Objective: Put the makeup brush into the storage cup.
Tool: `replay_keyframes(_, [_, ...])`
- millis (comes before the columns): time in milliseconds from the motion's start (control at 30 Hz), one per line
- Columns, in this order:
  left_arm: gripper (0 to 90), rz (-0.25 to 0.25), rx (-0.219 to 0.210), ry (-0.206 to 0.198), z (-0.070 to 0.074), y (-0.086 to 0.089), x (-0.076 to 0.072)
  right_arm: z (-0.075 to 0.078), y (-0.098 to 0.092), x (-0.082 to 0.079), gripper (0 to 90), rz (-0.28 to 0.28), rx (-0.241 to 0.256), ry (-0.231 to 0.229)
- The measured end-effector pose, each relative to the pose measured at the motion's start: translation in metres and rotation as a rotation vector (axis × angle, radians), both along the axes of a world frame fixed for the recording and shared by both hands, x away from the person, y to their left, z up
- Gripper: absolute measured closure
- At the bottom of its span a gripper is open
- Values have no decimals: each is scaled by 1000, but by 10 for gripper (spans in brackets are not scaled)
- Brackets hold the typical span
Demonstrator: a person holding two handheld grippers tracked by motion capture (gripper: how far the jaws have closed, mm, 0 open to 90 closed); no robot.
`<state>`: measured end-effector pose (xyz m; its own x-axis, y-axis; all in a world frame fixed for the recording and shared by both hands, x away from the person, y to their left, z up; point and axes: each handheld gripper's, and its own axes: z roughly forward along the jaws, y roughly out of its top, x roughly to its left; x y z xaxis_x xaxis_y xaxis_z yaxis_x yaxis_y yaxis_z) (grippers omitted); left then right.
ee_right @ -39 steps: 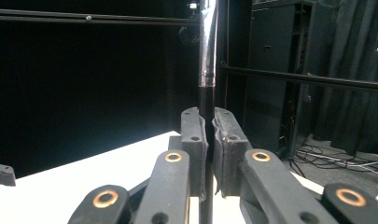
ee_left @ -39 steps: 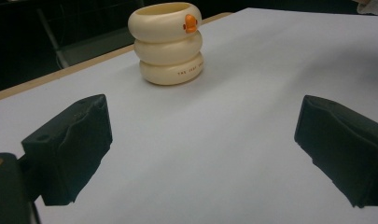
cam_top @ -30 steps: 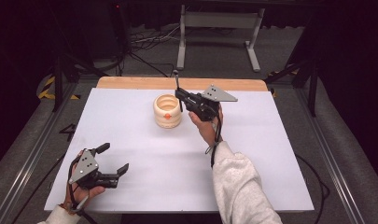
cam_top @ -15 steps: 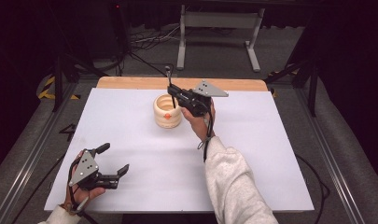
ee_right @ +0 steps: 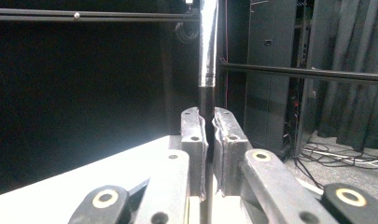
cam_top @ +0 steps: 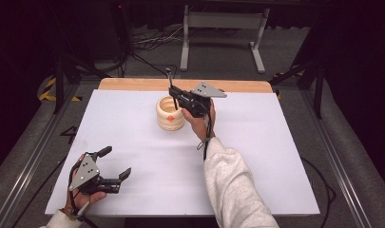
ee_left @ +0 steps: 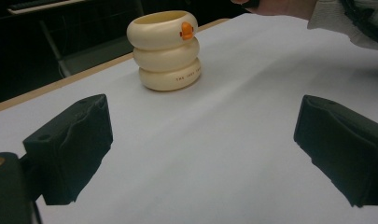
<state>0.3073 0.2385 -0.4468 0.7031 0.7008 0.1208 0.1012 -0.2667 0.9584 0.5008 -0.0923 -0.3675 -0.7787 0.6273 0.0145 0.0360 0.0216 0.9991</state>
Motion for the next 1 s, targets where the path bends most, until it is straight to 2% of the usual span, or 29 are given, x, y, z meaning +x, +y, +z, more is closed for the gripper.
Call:
replay_keyframes(333, [52,-7,-3,3,0,0,0,-8,7,4,845,-2,-11,12])
replay_keyframes(400, [52,-7,-5,0,0,1,0,-12,7,5,845,-3,2,17])
replay_keyframes(700, [53,-10,-1,4,0,0,-1,-11,9,7,845,-9,16,11])
replay_keyframes(1000, [53,-16,-5,3,0,2,-1,-21,12,13,844,-28,-8,27])
